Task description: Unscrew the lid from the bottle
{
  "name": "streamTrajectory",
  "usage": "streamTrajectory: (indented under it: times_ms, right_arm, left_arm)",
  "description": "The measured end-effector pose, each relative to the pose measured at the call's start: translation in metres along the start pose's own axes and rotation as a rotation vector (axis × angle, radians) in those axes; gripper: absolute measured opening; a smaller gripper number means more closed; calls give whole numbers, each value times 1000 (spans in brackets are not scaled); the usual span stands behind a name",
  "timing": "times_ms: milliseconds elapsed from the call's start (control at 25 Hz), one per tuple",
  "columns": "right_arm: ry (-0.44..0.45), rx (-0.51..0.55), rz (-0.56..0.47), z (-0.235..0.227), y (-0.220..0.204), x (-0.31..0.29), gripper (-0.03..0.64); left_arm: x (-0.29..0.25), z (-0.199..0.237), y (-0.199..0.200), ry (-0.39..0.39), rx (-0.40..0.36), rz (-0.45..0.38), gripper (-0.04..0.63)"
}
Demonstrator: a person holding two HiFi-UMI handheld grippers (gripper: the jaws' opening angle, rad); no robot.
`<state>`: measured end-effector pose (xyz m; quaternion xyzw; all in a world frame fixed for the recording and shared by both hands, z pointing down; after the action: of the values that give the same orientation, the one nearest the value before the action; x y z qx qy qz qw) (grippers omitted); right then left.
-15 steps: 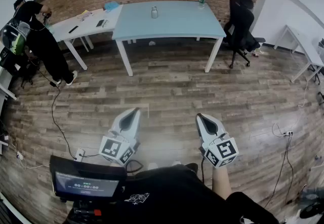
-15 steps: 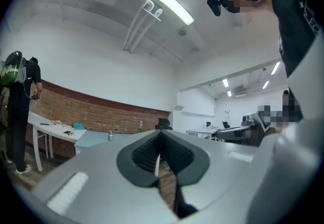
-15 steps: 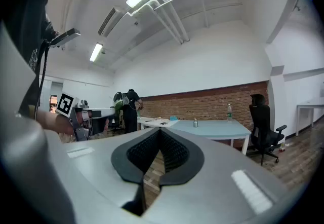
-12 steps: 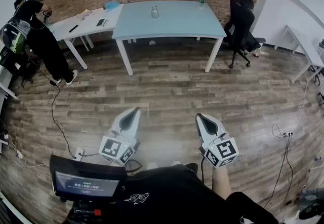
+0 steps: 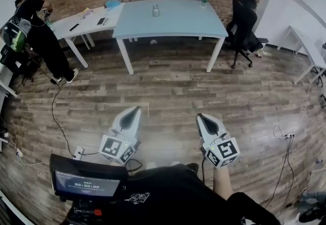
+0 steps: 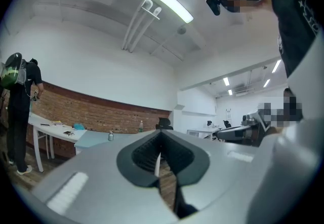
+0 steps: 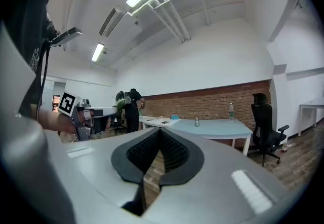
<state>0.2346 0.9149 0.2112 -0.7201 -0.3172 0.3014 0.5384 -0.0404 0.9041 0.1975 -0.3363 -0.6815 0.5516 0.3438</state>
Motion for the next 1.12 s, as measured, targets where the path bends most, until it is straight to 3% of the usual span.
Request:
streamTrajectory:
  times_ms: [240, 760, 1120]
  right_arm:
    - [68, -15, -4, -5, -4, 5, 2]
    - [66, -42, -35, -46, -18, 27, 2]
    - [60, -48, -24, -51, -8, 32, 2]
  left_arm:
    - [-7, -11, -3, 7, -1, 4, -2]
    - [-23, -45, -16, 32, -21, 4, -2]
    - [-26, -47, -6, 52, -10, 13, -2]
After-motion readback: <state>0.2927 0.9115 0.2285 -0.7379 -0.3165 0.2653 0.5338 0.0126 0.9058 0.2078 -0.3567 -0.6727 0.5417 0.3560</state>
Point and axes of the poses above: the fingertips, and each gripper's own axes: x backward along the fingers, z to its left, y out of its top, the point moved 6 cm from there along x, backward along the fingers, and after that the axes turned 12 degrees about -x, right-handed, at the moved point
